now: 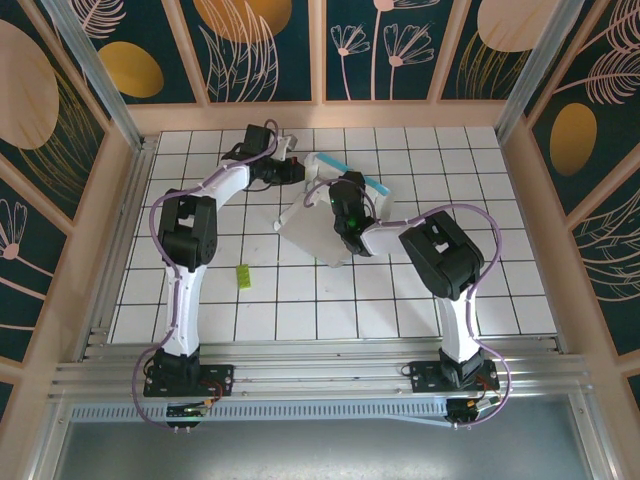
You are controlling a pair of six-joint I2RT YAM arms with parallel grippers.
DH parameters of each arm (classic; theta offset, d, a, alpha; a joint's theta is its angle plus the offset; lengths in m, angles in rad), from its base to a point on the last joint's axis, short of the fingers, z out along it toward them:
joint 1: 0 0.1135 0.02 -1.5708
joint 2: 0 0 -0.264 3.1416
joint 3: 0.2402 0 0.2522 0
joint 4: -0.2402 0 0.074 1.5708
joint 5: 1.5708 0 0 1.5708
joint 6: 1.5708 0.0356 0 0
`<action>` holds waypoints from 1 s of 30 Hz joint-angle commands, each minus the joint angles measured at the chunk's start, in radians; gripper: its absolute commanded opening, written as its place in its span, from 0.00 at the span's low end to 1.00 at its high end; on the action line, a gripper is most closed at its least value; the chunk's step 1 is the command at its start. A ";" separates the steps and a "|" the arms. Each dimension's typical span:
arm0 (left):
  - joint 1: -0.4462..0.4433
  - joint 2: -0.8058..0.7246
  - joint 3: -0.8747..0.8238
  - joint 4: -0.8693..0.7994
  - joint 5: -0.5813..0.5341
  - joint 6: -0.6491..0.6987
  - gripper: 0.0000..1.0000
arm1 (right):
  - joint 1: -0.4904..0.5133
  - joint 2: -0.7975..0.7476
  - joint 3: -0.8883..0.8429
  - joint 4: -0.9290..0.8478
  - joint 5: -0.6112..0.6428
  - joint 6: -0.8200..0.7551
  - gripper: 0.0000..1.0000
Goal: Fold the paper box
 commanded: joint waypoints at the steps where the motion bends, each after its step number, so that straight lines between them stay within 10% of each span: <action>1: -0.014 -0.026 -0.103 0.025 0.070 -0.076 0.05 | 0.012 0.039 0.022 0.059 0.009 -0.021 0.08; 30: -0.032 -0.306 -0.533 0.341 0.085 -0.071 0.26 | 0.076 0.014 -0.208 0.363 0.041 -0.091 0.09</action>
